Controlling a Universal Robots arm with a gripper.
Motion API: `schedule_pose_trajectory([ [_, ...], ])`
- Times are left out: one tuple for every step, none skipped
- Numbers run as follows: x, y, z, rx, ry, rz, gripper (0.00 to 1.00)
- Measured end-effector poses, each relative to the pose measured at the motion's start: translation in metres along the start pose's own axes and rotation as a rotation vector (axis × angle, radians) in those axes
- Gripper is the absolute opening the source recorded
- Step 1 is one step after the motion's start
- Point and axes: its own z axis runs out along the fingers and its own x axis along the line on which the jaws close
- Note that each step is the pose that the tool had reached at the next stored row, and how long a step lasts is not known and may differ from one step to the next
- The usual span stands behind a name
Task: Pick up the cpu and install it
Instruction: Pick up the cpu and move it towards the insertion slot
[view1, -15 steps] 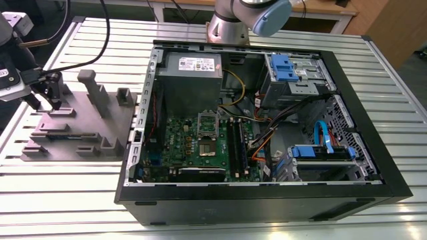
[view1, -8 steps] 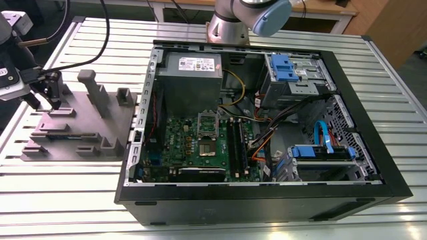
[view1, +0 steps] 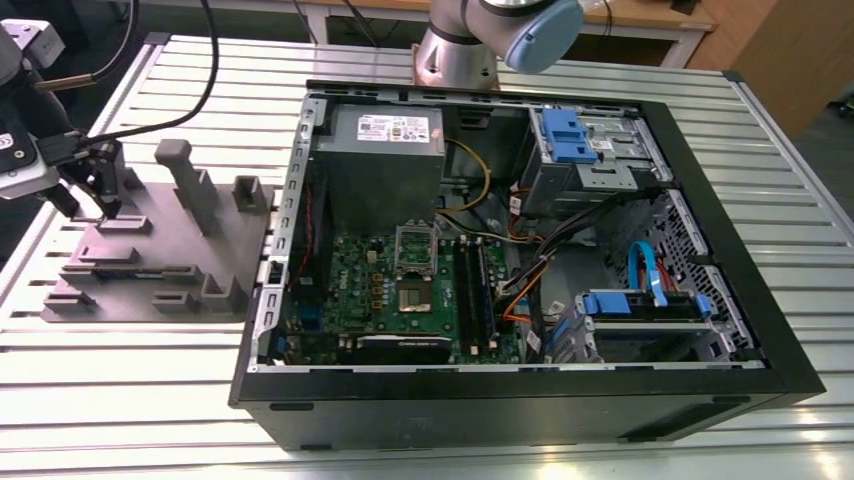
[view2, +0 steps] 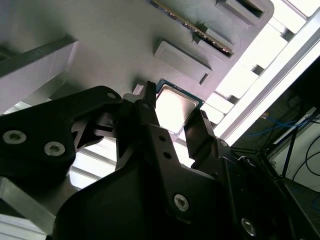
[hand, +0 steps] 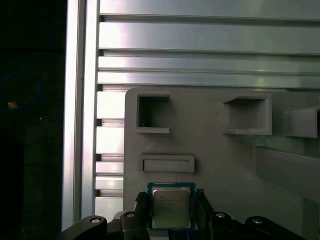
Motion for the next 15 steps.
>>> schedule_pose_trajectory([
  [0.0,0.0,-0.0011,0.0,0.0001,0.0,0.47],
  [0.0,0.0,-0.0012,0.0,0.0,0.0,0.47],
  [0.0,0.0,-0.0014,0.0,0.0,0.0,0.47],
  [0.0,0.0,-0.0016,0.0001,0.0,0.0,0.47],
  [0.0,0.0001,-0.0017,0.0,-0.0001,0.0,0.47],
  [0.0,0.0,-0.0019,0.0,0.0,0.0,0.47],
  [0.0,0.0001,-0.002,0.0,0.0,0.0,0.47],
  [0.0,0.0001,-0.0022,0.0,0.0,0.0,0.47],
  [0.0,0.0001,-0.0024,0.0,0.0,0.0,0.47],
  [0.0,0.0001,-0.0026,0.0,0.0,0.0,0.47],
  [0.0,0.0001,-0.0029,0.0001,0.0001,0.0,0.47],
  [0.0,0.0001,-0.0031,0.0,0.0001,0.0,0.47],
  [0.0,0.0001,-0.0034,0.0,0.0,0.0,0.47],
  [0.0,0.0001,-0.0037,0.0,0.0,0.0,0.47],
  [0.0,0.0001,-0.0043,0.0001,0.0001,0.0,0.47],
])
